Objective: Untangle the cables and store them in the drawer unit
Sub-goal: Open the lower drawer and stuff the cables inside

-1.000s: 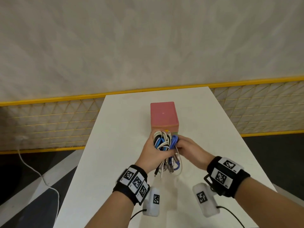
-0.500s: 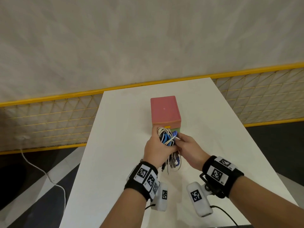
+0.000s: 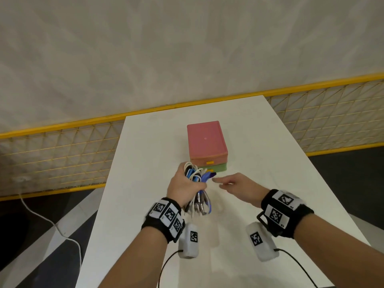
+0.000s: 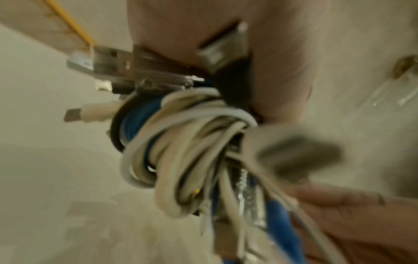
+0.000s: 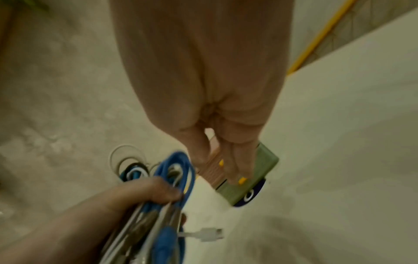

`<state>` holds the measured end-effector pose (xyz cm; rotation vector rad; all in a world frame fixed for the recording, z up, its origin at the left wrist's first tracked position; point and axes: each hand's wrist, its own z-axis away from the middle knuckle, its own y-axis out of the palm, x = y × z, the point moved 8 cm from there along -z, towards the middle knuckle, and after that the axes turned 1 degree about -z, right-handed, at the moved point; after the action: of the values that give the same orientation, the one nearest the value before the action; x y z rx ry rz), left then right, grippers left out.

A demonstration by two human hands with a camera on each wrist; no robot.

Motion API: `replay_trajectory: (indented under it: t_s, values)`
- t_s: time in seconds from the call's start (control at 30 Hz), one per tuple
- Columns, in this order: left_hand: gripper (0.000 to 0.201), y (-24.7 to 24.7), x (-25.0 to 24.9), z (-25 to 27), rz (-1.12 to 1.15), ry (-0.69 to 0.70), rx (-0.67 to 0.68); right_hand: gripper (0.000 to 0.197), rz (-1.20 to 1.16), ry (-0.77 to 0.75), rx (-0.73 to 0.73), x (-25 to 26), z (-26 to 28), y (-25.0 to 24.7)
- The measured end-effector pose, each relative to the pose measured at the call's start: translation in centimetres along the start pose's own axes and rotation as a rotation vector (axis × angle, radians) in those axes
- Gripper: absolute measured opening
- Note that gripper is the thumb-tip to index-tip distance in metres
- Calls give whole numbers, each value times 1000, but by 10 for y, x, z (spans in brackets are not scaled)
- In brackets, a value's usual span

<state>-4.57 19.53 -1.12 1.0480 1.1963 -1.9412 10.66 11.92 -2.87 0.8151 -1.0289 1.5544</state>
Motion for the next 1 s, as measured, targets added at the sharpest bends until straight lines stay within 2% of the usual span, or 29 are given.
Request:
replay_trajectory:
  t_s: [0.07,0.17,0.3,0.37,0.43,0.5,0.57,0.63,0.7,0.8,0.9,1.0]
  values:
    - [61,-6,-7,-16,-81,13,-7,39,12,104,-126,-22,-13,-22]
    - [71,1,-25,-43,-187,27,57,45,-238,231,-301,-51,-29,-35]
    - [62,23,-29,-67,-144,-24,150,63,-391,320,-391,-71,-62,-22]
    - [52,26,-26,-74,-108,-29,160,61,-437,310,-439,-73,-80,-18]
    - [48,28,-21,-80,-86,-27,181,50,-462,269,-481,-68,-94,-16]
    - [58,27,-18,-83,-56,-36,191,49,-444,203,-519,-60,-105,-17]
    - [76,26,-16,-83,-13,-41,187,55,-436,144,-566,-56,-110,-21]
    - [90,26,-14,-83,34,-43,189,53,-432,101,-594,-54,-109,-24]
    - [95,25,-15,-81,56,-52,196,50,-399,87,-591,-55,-105,-23]
    - [81,20,-17,-77,53,-81,200,46,-546,123,-551,-66,-92,-10]
    - [56,17,-20,-72,71,-115,206,38,-669,171,-531,-83,-70,2]
    - [38,16,-24,-65,100,-107,178,40,-642,187,-497,-93,-41,11]
